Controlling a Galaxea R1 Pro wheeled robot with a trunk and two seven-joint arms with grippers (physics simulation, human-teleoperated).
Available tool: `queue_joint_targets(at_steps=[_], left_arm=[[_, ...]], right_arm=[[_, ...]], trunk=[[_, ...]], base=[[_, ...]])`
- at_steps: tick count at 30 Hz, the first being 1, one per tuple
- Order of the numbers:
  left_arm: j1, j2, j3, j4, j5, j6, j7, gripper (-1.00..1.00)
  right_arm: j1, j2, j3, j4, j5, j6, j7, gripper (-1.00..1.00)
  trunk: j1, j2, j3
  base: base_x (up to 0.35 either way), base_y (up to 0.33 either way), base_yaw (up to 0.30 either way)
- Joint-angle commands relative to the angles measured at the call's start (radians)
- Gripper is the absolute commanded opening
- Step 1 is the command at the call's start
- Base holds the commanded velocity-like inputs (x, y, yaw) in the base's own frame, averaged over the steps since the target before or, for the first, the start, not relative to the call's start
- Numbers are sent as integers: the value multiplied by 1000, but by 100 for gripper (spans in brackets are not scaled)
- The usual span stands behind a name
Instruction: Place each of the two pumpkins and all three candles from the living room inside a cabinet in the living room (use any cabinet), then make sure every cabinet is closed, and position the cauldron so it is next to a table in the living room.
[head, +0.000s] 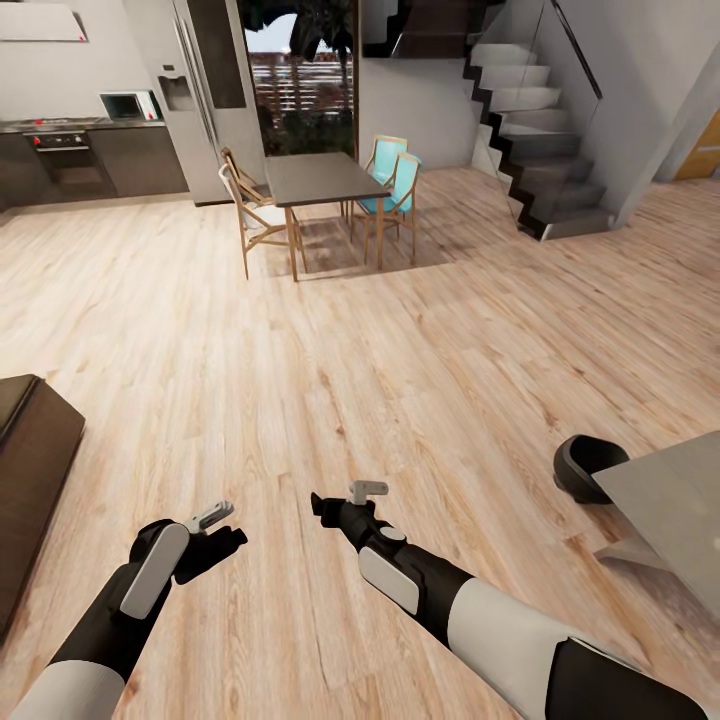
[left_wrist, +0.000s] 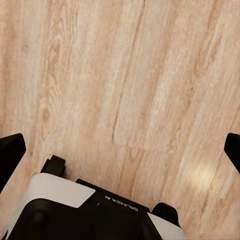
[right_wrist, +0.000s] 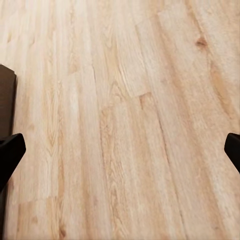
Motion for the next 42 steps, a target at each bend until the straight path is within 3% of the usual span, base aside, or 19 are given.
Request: queue_joint_targets(at_steps=[1, 42], left_arm=[[0, 1, -2, -1, 10, 1, 10, 100], [0, 6, 9, -2, 10, 1, 10, 100]], right_arm=[[-2, 0, 8, 0, -11, -9, -6, 100], [-2, 0, 10, 1, -12, -24, -12, 100]], trunk=[[-4, 6, 2], [-7, 13, 61]], base=[[0, 0, 0], [0, 0, 28]])
